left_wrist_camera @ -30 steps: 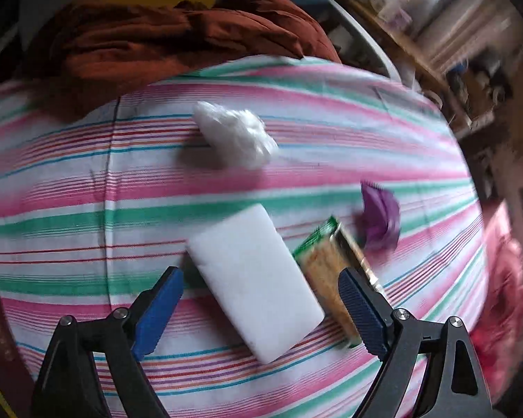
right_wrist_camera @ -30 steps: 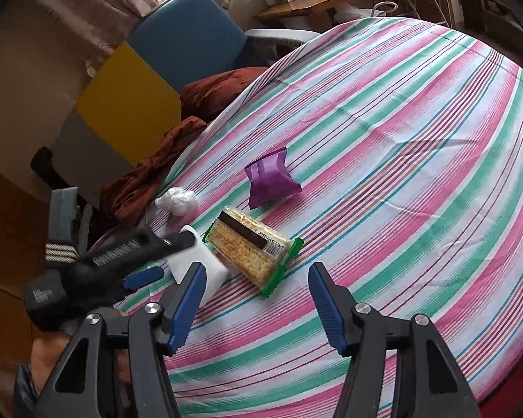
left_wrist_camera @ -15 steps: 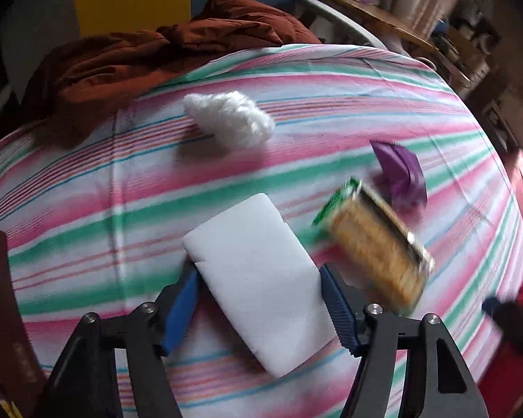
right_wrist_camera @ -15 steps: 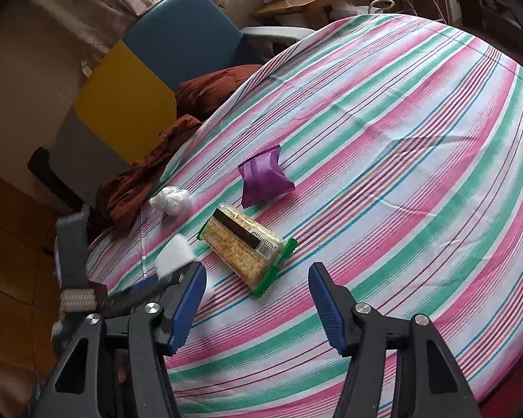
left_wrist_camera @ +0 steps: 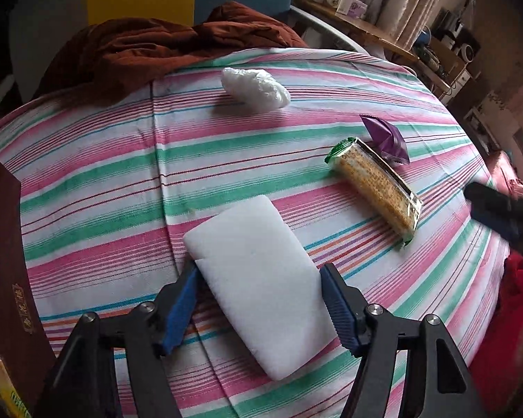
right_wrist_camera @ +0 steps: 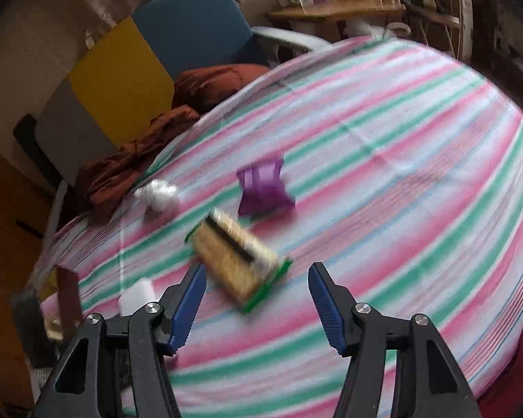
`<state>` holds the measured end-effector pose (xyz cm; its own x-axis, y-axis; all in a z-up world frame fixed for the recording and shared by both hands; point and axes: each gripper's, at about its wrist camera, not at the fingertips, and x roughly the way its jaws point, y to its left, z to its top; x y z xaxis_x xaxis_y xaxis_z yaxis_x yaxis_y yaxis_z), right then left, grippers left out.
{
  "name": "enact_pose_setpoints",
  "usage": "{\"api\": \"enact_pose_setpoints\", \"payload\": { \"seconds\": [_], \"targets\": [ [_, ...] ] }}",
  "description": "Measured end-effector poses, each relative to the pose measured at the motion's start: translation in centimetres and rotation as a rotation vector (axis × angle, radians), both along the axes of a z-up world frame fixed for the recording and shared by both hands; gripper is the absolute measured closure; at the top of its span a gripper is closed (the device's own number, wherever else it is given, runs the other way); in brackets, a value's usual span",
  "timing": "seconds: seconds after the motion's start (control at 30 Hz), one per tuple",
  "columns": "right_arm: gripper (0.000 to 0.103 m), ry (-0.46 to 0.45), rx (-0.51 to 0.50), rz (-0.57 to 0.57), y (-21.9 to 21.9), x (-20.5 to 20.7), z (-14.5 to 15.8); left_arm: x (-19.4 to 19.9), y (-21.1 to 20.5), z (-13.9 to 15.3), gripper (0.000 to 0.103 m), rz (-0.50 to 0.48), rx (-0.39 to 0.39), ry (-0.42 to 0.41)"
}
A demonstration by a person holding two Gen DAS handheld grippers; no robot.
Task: Organize objects
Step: 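Grasp the white sponge with the left tool while the right tool grasps the purple packet, then carry the sponge and purple packet over the gold tray with both tools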
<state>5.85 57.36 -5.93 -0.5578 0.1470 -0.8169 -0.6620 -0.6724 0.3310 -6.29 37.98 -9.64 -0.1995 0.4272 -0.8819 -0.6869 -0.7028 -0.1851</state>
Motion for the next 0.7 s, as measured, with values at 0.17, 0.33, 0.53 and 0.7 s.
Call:
{"api": "enact_pose_setpoints", "payload": {
  "seconds": [0.17,0.33,0.53,0.7],
  "targets": [
    [0.041,-0.062,0.049,0.008,2.6,-4.2,-0.9,0.1,-0.5,0.0,0.034,0.004,0.029,-0.001],
    [0.041,-0.116,0.067,0.031,4.3,-7.7,-2.6,-0.1,-0.9,0.0,0.034,0.005,0.044,-0.002],
    [0.062,-0.151,0.081,0.074,5.0,-9.0,-5.1,0.3,0.2,-0.5,0.033,-0.003,0.049,0.030],
    [0.065,-0.106,0.103,0.094,4.5,-8.2,-3.4,0.6,0.3,-0.5,0.034,-0.007,0.045,0.057]
  ]
}}
